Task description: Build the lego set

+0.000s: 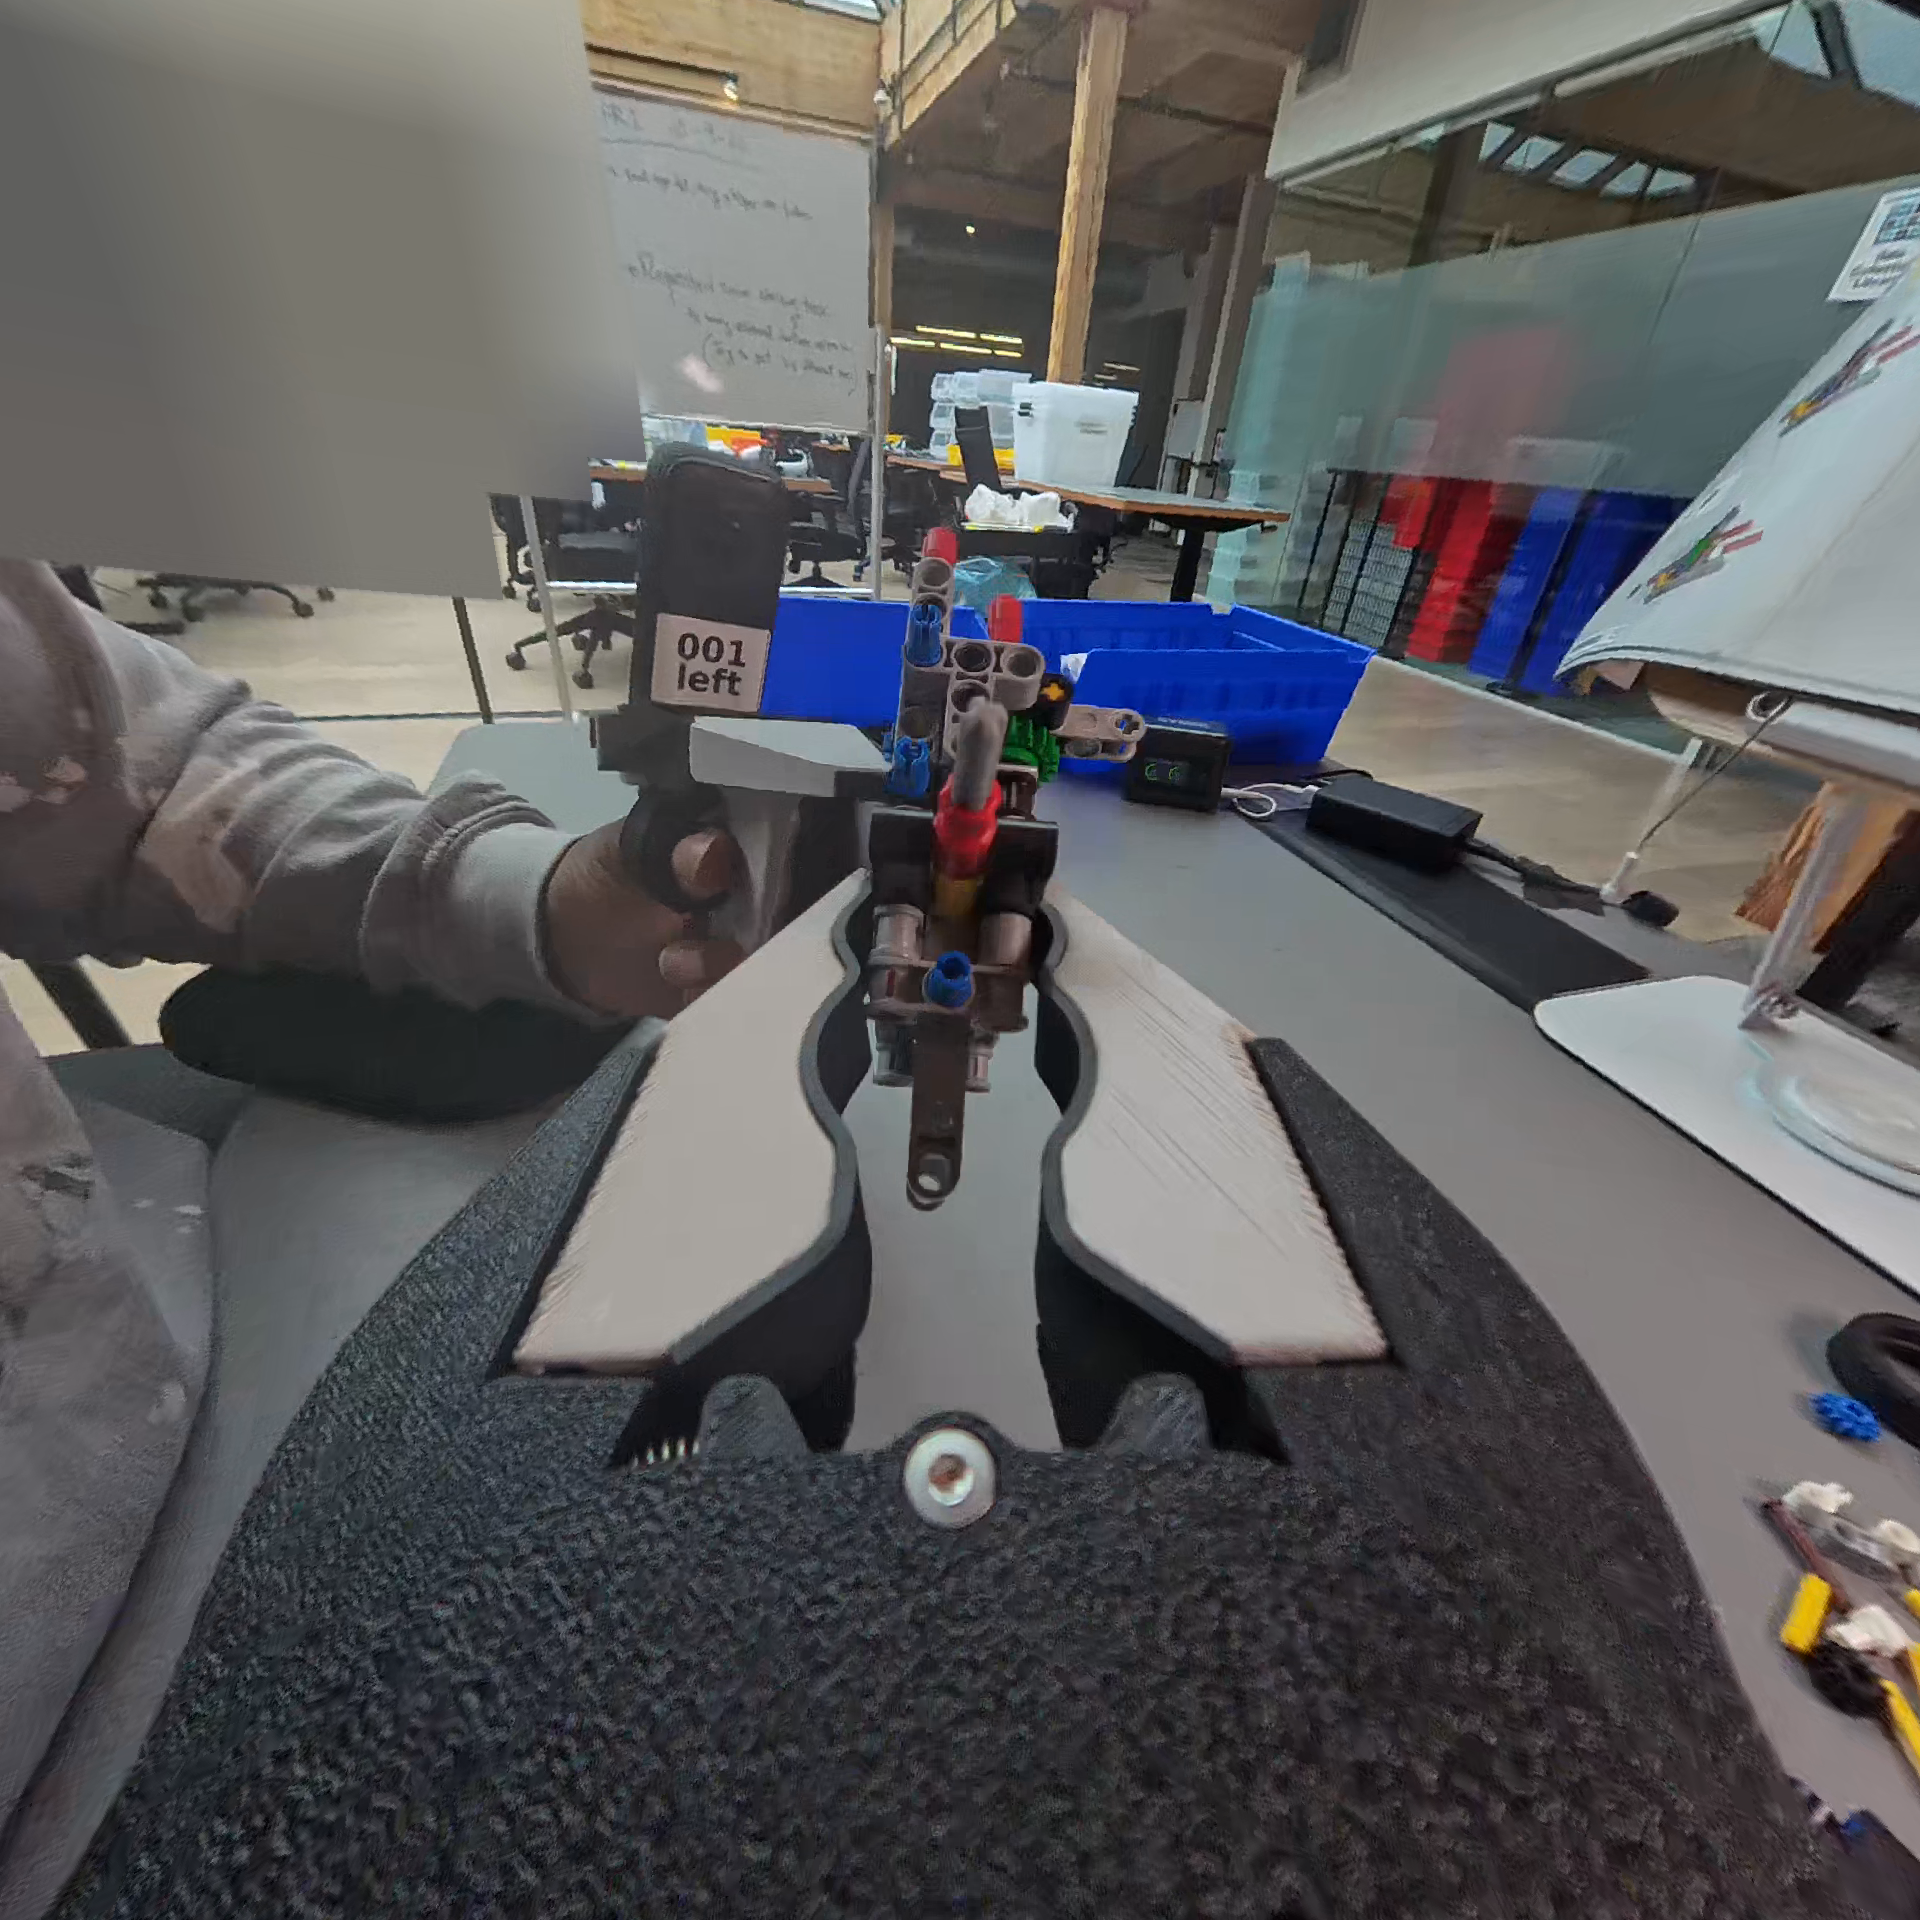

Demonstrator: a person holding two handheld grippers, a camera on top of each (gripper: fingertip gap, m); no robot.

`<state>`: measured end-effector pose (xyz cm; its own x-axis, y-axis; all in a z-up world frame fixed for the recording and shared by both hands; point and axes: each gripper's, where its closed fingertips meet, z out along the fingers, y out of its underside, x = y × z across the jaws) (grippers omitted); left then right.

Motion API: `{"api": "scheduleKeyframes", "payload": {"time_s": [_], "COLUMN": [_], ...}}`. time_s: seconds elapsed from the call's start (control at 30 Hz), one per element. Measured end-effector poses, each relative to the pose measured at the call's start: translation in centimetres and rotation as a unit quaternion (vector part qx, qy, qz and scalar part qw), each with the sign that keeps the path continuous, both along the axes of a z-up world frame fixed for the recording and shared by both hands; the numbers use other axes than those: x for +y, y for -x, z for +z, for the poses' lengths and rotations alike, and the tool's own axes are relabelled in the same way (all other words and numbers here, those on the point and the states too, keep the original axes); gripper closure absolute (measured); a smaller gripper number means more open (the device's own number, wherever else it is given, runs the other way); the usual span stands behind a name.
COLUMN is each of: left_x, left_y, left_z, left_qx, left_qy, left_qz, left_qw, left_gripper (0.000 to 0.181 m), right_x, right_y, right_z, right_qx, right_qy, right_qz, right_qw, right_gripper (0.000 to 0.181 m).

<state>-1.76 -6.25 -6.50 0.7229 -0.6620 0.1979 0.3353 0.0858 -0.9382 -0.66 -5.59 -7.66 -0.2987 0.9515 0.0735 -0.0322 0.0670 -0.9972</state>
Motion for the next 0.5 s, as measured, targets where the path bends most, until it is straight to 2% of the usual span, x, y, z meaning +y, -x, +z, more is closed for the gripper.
{"api": "scheduleKeyframes", "payload": {"time_s": [0.07,0.1,0.17,0.23,0.37,0.47,0.5], "left_x": [-0.3,-0.4,-0.6,-0.7,-1.0,-1.3,-1.3], "left_y": [-0.7,-0.7,-0.4,-0.2,-1.3,-2.3,-2.3], "left_z": [-0.8,-0.9,-1.4,-1.9,-2.7,-3.9,-4.2], "left_qx": [0.047,0.067,0.120,0.194,0.356,0.438,0.452], "left_qy": [0.018,0.021,0.023,0.018,-0.016,-0.026,-0.028], "left_qz": [-0.028,-0.031,-0.023,-0.001,0.019,0.010,0.013], "left_qw": [0.998,0.997,0.992,0.981,0.934,0.899,0.892], "left_gripper": [0.161,0.151,0.134,0.124,0.123,0.141,0.141], "right_x": [0.2,0.6,0.9,0.9,-0.2,-0.9,-0.9], "right_y": [-0.9,-1.3,-2.2,-2.6,-2.5,-2.2,-2.2], "right_z": [-0.2,-0.3,-0.9,-1.5,-2.9,-3.5,-3.7], "right_qx": [0.003,0.017,0.027,0.032,0.045,0.055,0.055], "right_qy": [-0.042,-0.079,-0.150,-0.196,-0.302,-0.347,-0.357], "right_qz": [0.006,-0.007,-0.016,-0.016,-0.009,-0.011,-0.012], "right_qw": [0.999,0.997,0.988,0.980,0.952,0.936,0.932], "right_gripper": [0.157,0.157,0.158,0.158,0.157,0.157,0.157]}}
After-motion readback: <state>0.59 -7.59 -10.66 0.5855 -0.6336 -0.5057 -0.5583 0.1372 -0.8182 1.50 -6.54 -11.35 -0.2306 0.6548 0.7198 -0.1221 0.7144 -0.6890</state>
